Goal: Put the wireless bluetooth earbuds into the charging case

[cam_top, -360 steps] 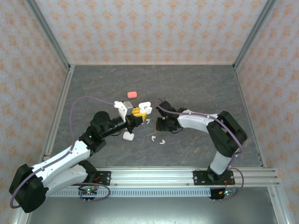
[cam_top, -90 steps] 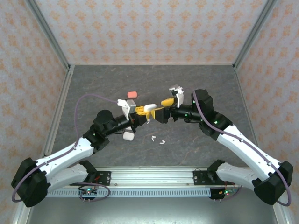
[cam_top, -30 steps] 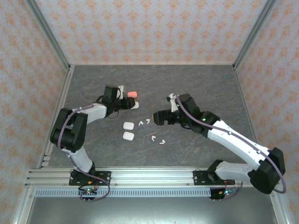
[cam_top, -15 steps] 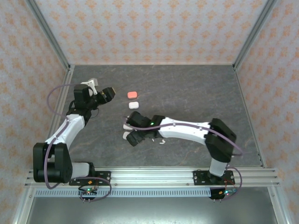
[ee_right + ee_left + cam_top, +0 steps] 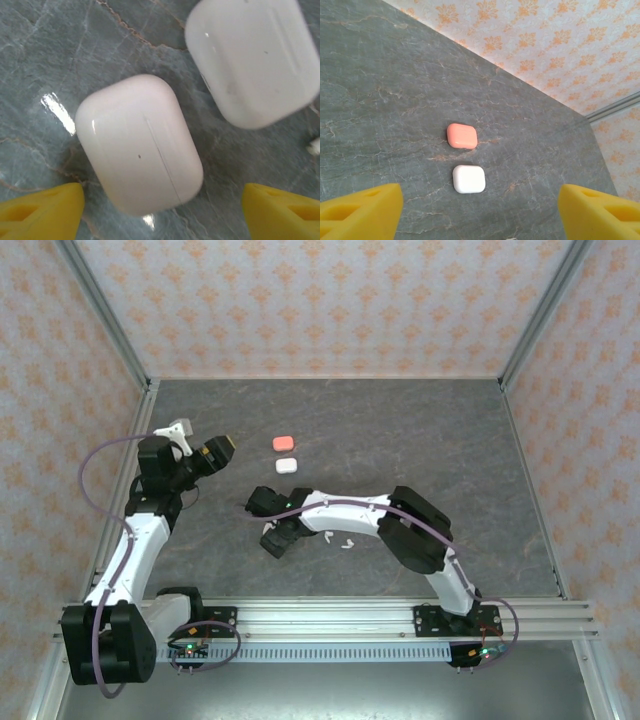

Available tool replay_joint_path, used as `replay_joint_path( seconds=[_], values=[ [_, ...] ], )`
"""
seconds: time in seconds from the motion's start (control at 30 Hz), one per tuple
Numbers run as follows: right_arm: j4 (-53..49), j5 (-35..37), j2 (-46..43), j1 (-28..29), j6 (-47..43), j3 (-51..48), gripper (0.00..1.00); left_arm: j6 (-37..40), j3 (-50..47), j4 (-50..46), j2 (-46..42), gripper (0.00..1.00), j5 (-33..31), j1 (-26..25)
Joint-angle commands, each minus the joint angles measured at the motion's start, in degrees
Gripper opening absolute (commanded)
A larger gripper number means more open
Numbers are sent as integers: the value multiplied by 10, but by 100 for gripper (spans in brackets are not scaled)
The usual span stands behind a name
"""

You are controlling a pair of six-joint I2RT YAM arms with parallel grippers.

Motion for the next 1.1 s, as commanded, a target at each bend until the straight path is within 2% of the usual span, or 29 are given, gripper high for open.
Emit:
replay_joint_path(
  seconds=[0.0, 0.23, 0.57, 0.77, 1.07],
  values=[
    [-22, -9, 18, 1, -16, 30, 80, 5, -4, -34, -20, 81, 0, 4],
    [-31, -4, 50, 1, -15, 56, 70, 7, -2, -55, -44, 82, 5, 4],
    [-21, 0, 30, 0, -14, 38, 43, 27, 2, -96, -72, 83, 5, 4],
    [19, -8, -52, -11, -18, -3, 39, 23, 10, -93, -68, 83, 49, 4],
    [105, 3, -258, -42, -87, -112, 39, 14, 31, -78, -70, 82, 138, -5]
  ],
)
